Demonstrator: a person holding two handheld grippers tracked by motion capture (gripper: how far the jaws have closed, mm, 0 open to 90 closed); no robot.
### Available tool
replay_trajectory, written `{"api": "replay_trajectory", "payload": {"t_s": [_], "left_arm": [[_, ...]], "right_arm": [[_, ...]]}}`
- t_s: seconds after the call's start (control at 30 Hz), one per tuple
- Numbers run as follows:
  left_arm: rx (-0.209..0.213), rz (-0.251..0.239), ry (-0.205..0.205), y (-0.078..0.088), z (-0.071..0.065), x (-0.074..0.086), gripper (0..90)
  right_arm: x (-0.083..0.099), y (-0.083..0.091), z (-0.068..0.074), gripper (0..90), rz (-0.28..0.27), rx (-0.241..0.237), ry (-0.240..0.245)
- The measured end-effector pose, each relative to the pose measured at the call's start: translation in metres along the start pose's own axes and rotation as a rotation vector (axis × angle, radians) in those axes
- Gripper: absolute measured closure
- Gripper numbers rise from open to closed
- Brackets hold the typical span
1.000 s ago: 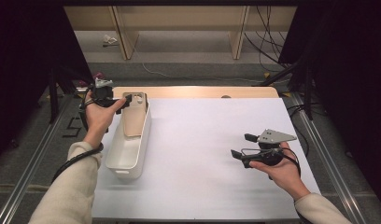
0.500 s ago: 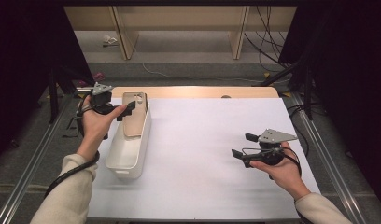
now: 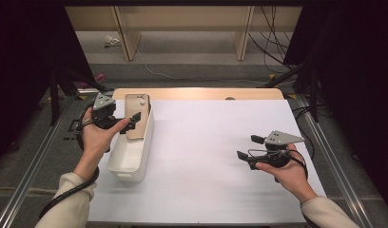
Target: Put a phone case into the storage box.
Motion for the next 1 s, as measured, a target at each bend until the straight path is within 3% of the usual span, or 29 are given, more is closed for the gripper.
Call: {"api": "replay_trajectory", "payload": {"t_s": [0.53, 1.0], "left_arm": [[0.064, -0.017, -0.040, 0.018, -0.028, 0.021, 0.0], [0.099, -0.069, -0.067, 0.033, -0.053, 0.037, 0.0]], "right_arm": [[-0.001, 0.001, -0.001, 16.3, -0.004, 0.002, -0.002], [-0.001, 0.002, 0.000, 16.3, -0.009, -0.001, 0.002]]}}
Point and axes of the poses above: each handheld gripper's, and its own axes: y roughly backward along the jaws, x roughly out of its underside, z roughly to its left, the point moved 2 cm from there along -y, roughly forward along the jaws, and after that the axes turned 12 degrees about -y, right-handed, at the moved point
